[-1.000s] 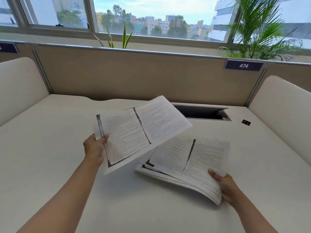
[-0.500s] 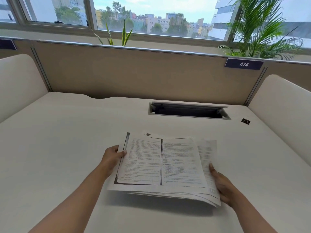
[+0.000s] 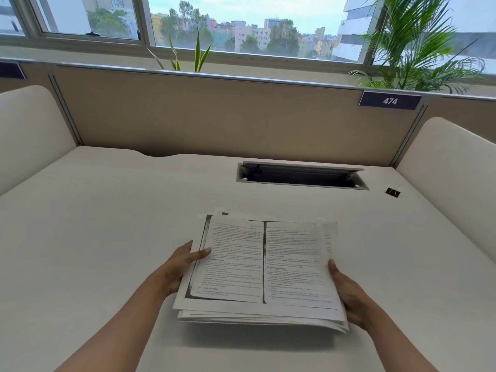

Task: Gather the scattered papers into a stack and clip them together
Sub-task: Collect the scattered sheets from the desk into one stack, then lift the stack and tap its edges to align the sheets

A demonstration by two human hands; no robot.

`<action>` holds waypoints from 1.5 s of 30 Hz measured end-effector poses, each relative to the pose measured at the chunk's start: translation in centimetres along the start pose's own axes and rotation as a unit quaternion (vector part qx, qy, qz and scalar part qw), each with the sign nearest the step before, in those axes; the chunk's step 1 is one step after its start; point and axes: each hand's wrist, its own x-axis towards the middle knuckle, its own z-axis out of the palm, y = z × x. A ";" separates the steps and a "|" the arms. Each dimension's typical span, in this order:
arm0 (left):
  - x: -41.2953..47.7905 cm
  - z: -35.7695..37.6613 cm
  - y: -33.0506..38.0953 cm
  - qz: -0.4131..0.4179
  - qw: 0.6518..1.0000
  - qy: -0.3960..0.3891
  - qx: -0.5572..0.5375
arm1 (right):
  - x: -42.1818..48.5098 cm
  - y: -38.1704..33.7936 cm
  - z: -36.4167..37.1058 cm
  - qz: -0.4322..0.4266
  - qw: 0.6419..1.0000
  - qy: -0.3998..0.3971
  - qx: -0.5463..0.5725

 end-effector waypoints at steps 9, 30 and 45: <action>-0.2 0.1 0.0 0.050 0.998 -0.023 -0.001 | -0.6 -1.3 0.8 -0.046 0.996 -0.023 -0.078; -0.2 1.3 3.5 0.247 0.967 0.011 0.061 | -0.7 -4.4 4.1 -0.306 0.945 0.078 -0.089; -0.3 1.7 4.1 0.253 0.964 0.027 0.075 | -0.4 -5.1 3.6 -0.323 0.938 0.097 -0.079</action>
